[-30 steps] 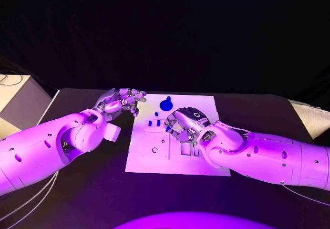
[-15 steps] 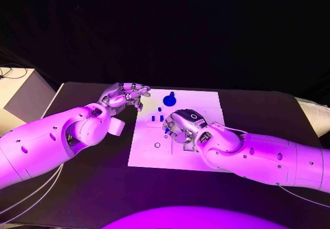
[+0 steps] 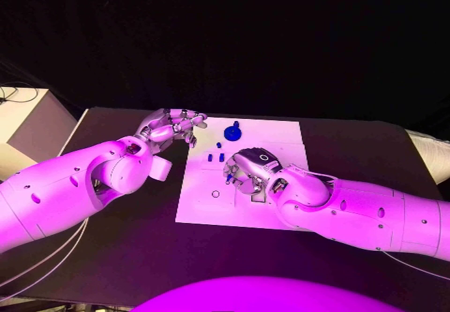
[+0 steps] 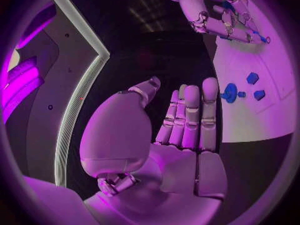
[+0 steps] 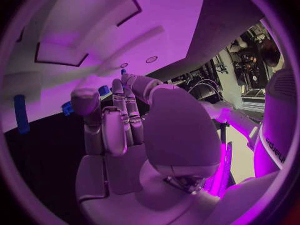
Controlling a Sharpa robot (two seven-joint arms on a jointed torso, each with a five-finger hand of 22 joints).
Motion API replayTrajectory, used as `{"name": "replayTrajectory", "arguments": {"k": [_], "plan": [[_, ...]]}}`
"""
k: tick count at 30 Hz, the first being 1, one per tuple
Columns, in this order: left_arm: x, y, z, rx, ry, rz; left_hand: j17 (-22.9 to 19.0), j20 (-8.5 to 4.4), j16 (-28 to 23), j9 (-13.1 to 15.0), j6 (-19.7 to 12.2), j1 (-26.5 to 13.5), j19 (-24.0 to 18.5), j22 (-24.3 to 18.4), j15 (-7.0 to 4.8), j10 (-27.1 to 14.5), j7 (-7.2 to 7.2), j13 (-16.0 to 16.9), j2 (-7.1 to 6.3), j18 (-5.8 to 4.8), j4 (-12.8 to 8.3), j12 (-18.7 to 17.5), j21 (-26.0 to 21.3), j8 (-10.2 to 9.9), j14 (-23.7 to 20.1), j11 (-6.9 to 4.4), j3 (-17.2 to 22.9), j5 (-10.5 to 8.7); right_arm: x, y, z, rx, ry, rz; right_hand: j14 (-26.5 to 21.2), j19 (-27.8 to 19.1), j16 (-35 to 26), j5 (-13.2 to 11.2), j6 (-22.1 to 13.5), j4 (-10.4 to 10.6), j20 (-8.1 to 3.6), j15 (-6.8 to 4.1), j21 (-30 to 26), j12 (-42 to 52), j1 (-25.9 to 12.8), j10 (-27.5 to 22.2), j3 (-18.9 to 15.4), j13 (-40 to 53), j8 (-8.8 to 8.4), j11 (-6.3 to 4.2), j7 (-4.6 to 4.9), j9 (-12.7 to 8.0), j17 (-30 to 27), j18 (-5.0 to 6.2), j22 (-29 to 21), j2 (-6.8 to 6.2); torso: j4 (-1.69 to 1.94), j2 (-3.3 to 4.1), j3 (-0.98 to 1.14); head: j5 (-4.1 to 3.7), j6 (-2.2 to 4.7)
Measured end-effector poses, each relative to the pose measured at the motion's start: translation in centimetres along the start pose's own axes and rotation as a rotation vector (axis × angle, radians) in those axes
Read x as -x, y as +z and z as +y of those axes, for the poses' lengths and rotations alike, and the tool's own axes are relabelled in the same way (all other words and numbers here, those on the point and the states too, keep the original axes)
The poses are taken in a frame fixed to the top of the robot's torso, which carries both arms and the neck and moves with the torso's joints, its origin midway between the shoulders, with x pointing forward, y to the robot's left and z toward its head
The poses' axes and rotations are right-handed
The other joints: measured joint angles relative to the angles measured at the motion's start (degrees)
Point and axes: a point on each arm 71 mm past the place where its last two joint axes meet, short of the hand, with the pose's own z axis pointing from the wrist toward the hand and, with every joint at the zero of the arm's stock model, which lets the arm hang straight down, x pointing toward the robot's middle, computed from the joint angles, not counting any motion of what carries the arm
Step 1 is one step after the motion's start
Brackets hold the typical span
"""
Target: Assemble the parts on the task board
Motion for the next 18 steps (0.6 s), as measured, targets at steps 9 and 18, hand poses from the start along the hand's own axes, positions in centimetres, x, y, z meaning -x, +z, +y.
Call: {"name": "replayTrajectory", "arguments": {"k": [9,18], "plan": [[0.00,-0.01,0.02,0.003,0.000,0.000,-0.1,0.00,0.0,0.0,-0.1,0.2,0.0,0.0,0.00,0.0,0.08,0.1,-0.23,0.00,0.2,0.0,0.0,0.0,0.0,0.00,-0.3,0.00,-0.12,0.00,0.05,-0.001,-0.015,0.009,0.0,0.0,0.0,0.0,0.0,0.0,0.00,0.00,0.0,0.2,0.0,0.0,0.0,0.0,-0.15,0.00,-0.01,0.1,0.0,0.00,0.0,0.00,0.00,-0.03,-0.02,0.03,-0.12],[0.07,-0.02,0.05,0.006,0.001,-0.001,0.0,0.00,0.0,-0.1,-0.3,0.2,0.0,0.1,0.00,-0.2,0.28,0.0,-0.23,0.00,0.2,0.0,0.0,0.0,0.0,0.21,-0.3,0.00,-0.23,-0.08,0.25,0.004,-0.018,0.012,0.0,0.0,0.0,0.0,0.0,-0.2,0.00,0.00,0.0,0.2,0.0,0.0,0.1,0.0,-0.19,0.00,-0.02,0.0,0.0,0.00,0.0,-0.01,0.01,-0.04,-0.02,0.25,-0.31]]}}
